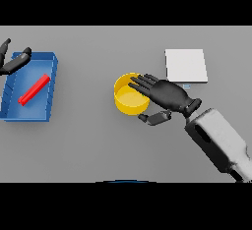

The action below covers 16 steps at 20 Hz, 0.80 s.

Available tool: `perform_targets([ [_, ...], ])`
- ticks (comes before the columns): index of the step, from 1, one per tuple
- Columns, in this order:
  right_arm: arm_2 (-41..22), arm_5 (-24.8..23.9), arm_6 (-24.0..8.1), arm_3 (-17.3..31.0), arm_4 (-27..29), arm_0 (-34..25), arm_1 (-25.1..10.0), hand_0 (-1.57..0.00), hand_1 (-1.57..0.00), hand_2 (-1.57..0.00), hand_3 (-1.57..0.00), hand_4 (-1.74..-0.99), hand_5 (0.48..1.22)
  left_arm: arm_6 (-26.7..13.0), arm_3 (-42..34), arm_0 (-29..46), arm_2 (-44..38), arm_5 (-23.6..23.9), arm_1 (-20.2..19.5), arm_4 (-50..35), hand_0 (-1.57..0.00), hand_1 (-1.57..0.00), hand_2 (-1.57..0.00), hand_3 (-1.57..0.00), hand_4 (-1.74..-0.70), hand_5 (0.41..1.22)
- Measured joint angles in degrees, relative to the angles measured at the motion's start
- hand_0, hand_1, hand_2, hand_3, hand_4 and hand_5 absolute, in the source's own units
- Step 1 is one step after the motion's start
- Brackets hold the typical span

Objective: Pick up the red beaker and tilt it to pour out 1 green nut into yellow bowl. Pick up the yellow bowl and place it on the metallic measuring scale.

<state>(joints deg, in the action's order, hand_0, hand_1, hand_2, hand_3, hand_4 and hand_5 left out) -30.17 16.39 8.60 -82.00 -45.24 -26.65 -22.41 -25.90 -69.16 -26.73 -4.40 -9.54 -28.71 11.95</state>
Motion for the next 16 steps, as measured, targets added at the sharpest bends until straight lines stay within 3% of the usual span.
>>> perform_targets([
  [6,-4.8,3.9,4.0,8.9,-2.6,-7.1,1.4,0.00,0.00,0.00,0.00,-1.161,0.658,0.2,-0.1,0.6,-0.3,-0.1,-0.2,-0.2,0.00,0.00,0.00,0.00,-0.81,0.696],
  [10,-7.4,6.9,2.7,12.6,-4.2,-9.9,2.8,0.00,0.00,0.00,0.00,-1.168,0.673,1.2,0.0,1.0,-0.2,-0.1,-0.5,0.2,0.00,0.00,0.00,0.00,-0.80,0.702],
  [16,-9.4,9.0,3.3,18.5,-5.5,-13.5,4.1,0.00,0.00,0.00,-0.01,-1.188,0.693,2.0,0.5,0.6,-0.2,-0.5,-0.7,0.4,0.00,0.00,0.00,0.00,-0.79,0.708],
])
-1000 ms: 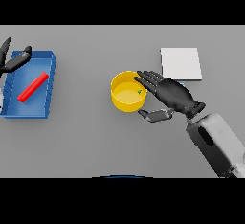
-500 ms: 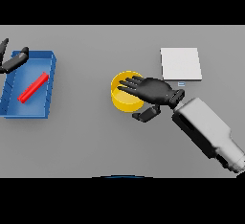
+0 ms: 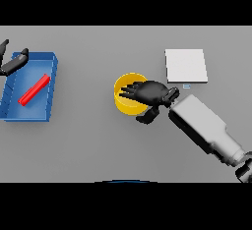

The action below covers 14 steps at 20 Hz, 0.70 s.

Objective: Pick up the red beaker and tilt it to pour out 1 green nut into yellow bowl. Pick up the yellow bowl and place it on the metallic measuring scale.

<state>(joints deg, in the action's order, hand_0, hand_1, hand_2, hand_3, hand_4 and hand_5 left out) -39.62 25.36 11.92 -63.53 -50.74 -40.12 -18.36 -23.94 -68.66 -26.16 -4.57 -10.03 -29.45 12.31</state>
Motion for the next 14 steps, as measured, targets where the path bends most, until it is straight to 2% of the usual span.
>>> perform_targets([
  [2,-0.1,0.3,-0.4,1.7,0.1,-0.7,1.1,0.00,0.00,-0.01,-0.04,-1.209,0.732,-0.7,-0.2,0.5,0.2,-0.5,-0.2,0.0,0.00,0.00,0.00,0.00,-0.79,0.713],
  [4,-0.1,0.0,-0.6,2.2,0.0,-0.4,1.1,-0.05,-0.06,-0.09,-0.13,-1.261,0.809,-0.7,0.1,0.0,0.0,-0.5,-0.3,0.0,0.00,0.00,0.00,0.00,-0.79,0.712],
  [5,-0.3,-0.4,-0.3,2.6,-0.3,-0.7,1.3,-0.19,-0.18,-0.19,-0.21,-1.309,0.891,-0.3,0.4,0.0,0.1,-0.5,-0.2,0.0,0.00,0.00,0.00,0.00,-0.79,0.711],
  [6,-0.5,-0.4,0.3,2.2,-0.2,-0.5,1.3,-0.45,-0.41,-0.35,-0.32,-1.363,0.957,-0.2,-0.2,-0.2,0.1,-0.5,-0.3,-0.1,0.00,0.00,0.00,0.00,-0.79,0.710],
  [7,-0.4,-0.8,1.3,2.3,-0.2,-0.4,1.0,-0.68,-0.64,-0.59,-0.57,-1.435,1.010,-0.4,0.2,-0.1,0.2,-0.4,-0.1,0.1,0.00,0.00,0.00,0.00,-0.79,0.710],
  [8,-0.4,-1.1,0.8,2.1,-0.2,-0.2,1.2,-0.86,-0.83,-0.79,-0.68,-1.492,1.052,0.0,0.2,0.0,0.4,-0.4,0.2,0.1,0.00,0.00,0.00,0.00,-0.79,0.710],
  [9,-0.4,-0.7,1.7,1.6,0.1,-0.2,0.6,-1.00,-0.97,-0.95,-0.79,-1.540,1.086,0.1,1.2,-0.4,0.0,-0.1,-0.3,0.4,0.00,0.00,0.00,0.00,-0.79,0.707],
  [10,-0.3,0.1,1.5,1.8,0.3,-0.6,0.7,-1.11,-1.09,-1.07,-0.88,-1.578,1.113,0.7,1.1,-0.2,-0.1,-0.6,-0.5,0.1,0.00,0.00,0.00,0.00,-0.79,0.707],
  [12,-0.4,0.1,1.2,1.0,0.7,-0.3,0.5,-1.28,-1.27,-1.19,-1.03,-1.637,1.152,0.3,0.7,-0.3,-0.1,-0.7,-0.9,0.2,0.00,0.00,0.00,0.00,-0.78,0.712],
  [14,-0.5,2.0,1.1,0.2,1.3,-0.4,-0.1,-1.38,-1.38,-1.29,-1.11,-1.674,1.177,0.1,1.7,-1.0,0.1,-0.6,-0.8,0.6,0.00,0.00,0.00,0.00,-0.78,0.710],
])
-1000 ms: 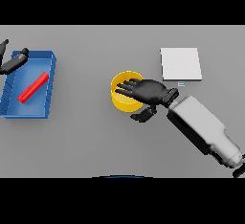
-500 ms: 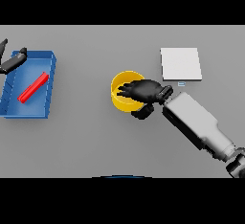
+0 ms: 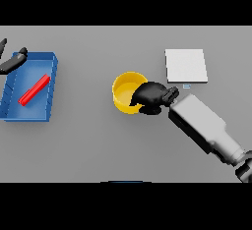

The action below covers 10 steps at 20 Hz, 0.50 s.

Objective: Pick up the red beaker and tilt it to pour out 1 green nut into yellow bowl. Pick up the yellow bowl and place it on the metallic measuring scale.

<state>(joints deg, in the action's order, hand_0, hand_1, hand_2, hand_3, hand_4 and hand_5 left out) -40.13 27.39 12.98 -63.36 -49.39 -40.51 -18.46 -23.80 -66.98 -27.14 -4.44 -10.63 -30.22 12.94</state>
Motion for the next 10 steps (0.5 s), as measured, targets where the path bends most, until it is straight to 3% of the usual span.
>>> perform_targets([
  [2,-0.1,0.4,-0.5,0.5,0.3,-0.5,0.3,-1.45,-1.45,-1.33,-1.17,-1.698,1.193,0.8,-0.5,-0.1,0.1,-0.2,0.2,-0.3,0.00,0.00,0.00,0.00,-0.78,0.712],
  [6,0.8,2.0,0.1,-3.1,1.9,-0.3,-1.9,-1.52,-1.52,-1.41,-1.18,-1.724,1.209,-0.3,-0.7,-0.2,0.3,0.1,0.5,-0.2,0.00,0.00,0.00,0.00,-0.78,0.704],
  [10,2.8,4.6,-2.7,-6.5,3.3,-1.0,-3.9,-1.55,-1.55,-1.48,-1.16,-1.734,1.216,0.4,-1.4,0.7,0.5,0.4,0.4,0.2,0.00,0.00,0.00,0.00,-0.77,0.705],
])
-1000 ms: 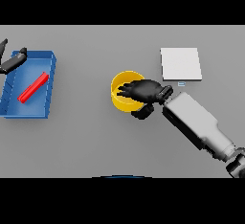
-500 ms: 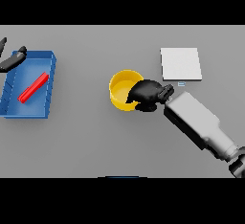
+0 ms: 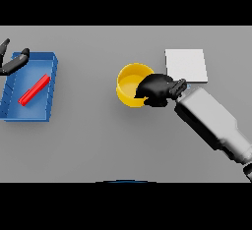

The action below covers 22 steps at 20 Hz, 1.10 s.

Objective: Pick up the red beaker and tilt it to pour out 1 green nut into yellow bowl. Pick up the yellow bowl and place it on the metallic measuring scale.

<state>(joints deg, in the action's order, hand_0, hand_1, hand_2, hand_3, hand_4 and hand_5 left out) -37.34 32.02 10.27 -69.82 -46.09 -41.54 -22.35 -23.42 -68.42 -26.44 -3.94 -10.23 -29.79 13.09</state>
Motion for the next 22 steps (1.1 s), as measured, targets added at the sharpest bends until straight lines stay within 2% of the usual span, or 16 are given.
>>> perform_targets([
  [3,1.4,2.1,-2.8,-3.4,0.8,-0.4,-1.2,-1.56,-1.56,-1.43,-1.22,-1.737,1.219,-0.1,0.1,-0.5,-0.6,-0.5,-0.3,-0.8,0.00,0.00,0.00,0.00,-0.78,0.702],
  [6,2.1,2.8,-5.4,-6.6,0.6,0.6,-2.3,-1.57,-1.57,-1.49,-1.18,-1.739,1.219,-0.4,1.5,-1.2,-0.8,-0.4,0.3,-1.1,0.00,0.00,0.00,0.00,-0.80,0.702],
  [8,2.4,2.4,-6.1,-7.3,0.4,1.2,-2.7,-1.52,-1.57,-1.52,-1.18,-1.740,1.219,0.2,1.3,-1.0,-1.1,-0.9,-0.1,-1.6,0.00,0.00,0.00,0.00,-0.80,0.704],
  [10,4.4,2.7,-7.6,-7.6,0.8,1.0,-4.1,-1.54,-1.57,-1.49,-1.19,-1.740,1.220,-0.1,0.4,-0.8,-1.2,-0.8,0.0,-2.0,0.00,0.00,0.00,0.00,-0.81,0.710],
  [12,6.1,2.0,-7.1,-7.2,1.2,0.0,-5.6,-1.55,-1.57,-1.50,-1.17,-1.741,1.220,-0.8,0.2,-0.4,-1.7,-0.9,0.2,-2.6,0.00,0.00,0.00,0.00,-0.83,0.723],
  [14,7.4,-0.6,-5.7,-5.3,0.7,-0.5,-7.3,-1.56,-1.57,-1.53,-1.16,-1.741,1.221,-1.9,-1.2,0.0,-1.7,-0.7,0.4,-3.0,0.00,0.00,0.00,0.00,-0.83,0.733],
  [15,8.2,-2.3,-6.6,-3.5,0.2,-1.3,-7.1,-1.56,-1.57,-1.53,-1.16,-1.741,1.221,-2.6,-1.7,0.2,-1.7,-1.1,0.4,-3.3,0.00,0.00,0.00,0.00,-0.84,0.737],
  [17,9.4,-4.4,-4.9,-0.2,0.0,-2.5,-7.8,-1.56,-1.57,-1.54,-1.15,-1.741,1.221,-3.9,-2.9,0.5,-1.5,-1.1,0.5,-3.4,0.00,0.00,0.00,0.00,-0.84,0.739],
  [22,11.3,-9.4,-3.8,8.8,-1.2,-4.1,-9.1,-1.57,-1.57,-1.55,-1.15,-1.741,1.221,-5.4,-3.7,0.7,-1.6,-0.8,0.3,-3.4,0.00,0.00,0.00,0.00,-0.85,0.761],
])
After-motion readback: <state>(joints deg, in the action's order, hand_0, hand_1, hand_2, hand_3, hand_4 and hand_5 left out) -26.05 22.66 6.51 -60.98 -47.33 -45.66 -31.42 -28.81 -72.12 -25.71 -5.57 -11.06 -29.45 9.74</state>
